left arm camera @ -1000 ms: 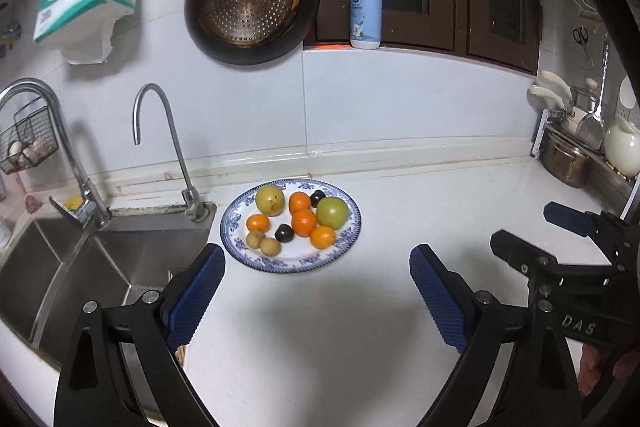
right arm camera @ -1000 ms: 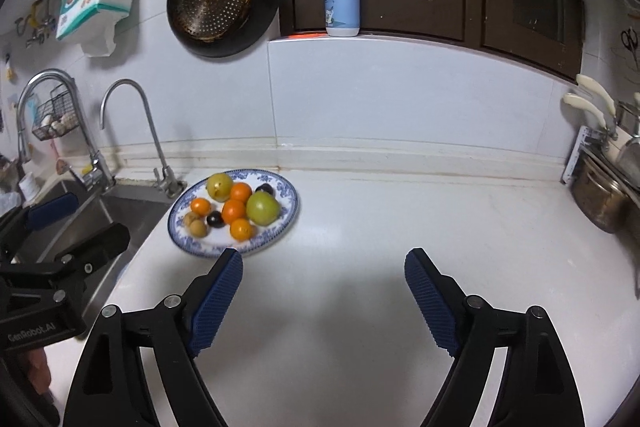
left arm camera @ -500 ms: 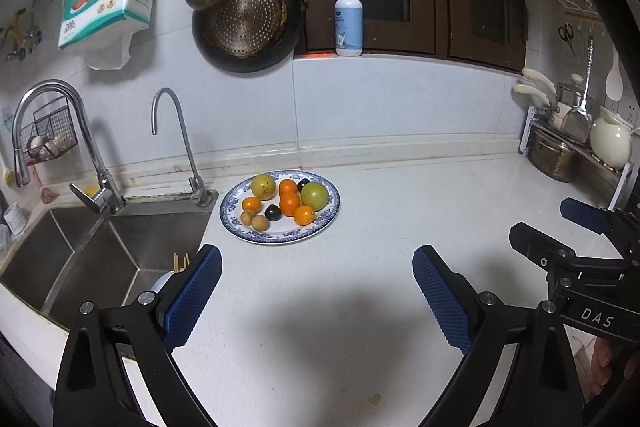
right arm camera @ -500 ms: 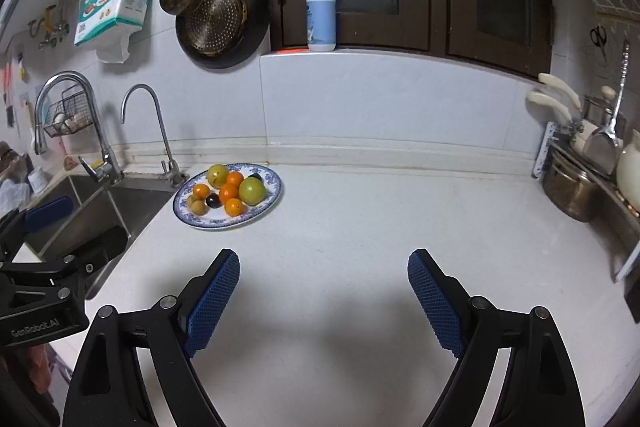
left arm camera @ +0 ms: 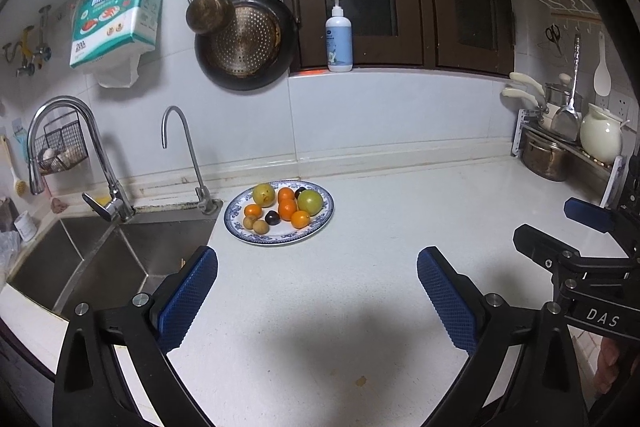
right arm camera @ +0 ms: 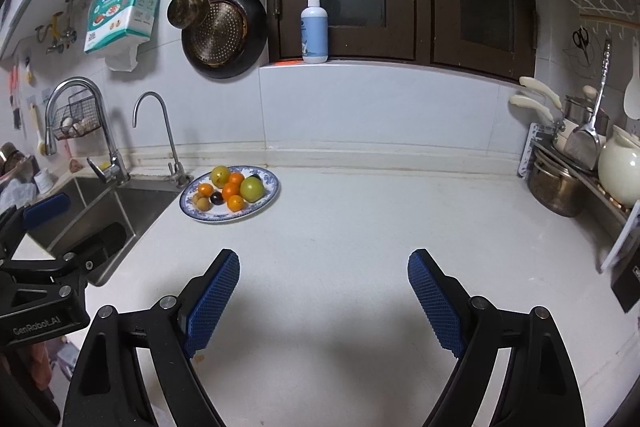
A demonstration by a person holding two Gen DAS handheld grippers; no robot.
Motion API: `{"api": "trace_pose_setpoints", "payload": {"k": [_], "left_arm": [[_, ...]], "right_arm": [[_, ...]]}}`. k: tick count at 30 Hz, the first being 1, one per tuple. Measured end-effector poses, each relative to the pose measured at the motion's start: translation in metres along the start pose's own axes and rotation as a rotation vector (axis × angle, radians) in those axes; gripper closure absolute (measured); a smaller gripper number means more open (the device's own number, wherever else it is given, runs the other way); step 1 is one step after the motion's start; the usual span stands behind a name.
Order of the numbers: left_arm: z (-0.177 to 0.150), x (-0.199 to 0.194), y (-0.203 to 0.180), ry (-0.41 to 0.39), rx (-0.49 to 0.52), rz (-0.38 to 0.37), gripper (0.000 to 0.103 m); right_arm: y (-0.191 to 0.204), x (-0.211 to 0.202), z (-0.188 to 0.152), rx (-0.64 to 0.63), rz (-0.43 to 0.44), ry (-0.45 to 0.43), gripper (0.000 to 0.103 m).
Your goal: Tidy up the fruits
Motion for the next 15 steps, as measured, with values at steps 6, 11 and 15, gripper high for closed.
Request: {"api": "trace_pose_setpoints", "payload": {"k": [6, 11, 15], "left_arm": [[-0.002, -0.008, -0.004, -0.003, 0.006, 0.004, 0.001], [-0.002, -0.016, -0.005, -0.011, 0.004, 0.013, 0.0], [-0.002, -0.021, -0.004, -0.016, 0.006, 0.029, 0.0]], "right_arm": [[-0.004, -0.01, -0.001, 0.0, 0.001, -0.011, 0.016], [-0.006, -0.016, -0.002, 0.005, 0.008, -0.015, 0.016], [-0.007, -0.021, -0.002, 0.002, 0.005, -0.024, 0.016]]}}
Point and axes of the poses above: each gripper's, at about its wrist camera, not at the fingertips, and x roughly the way its jaws point, y to its left, z to its top, the point moved 8 cm from there along x, roughly the way its jaws point
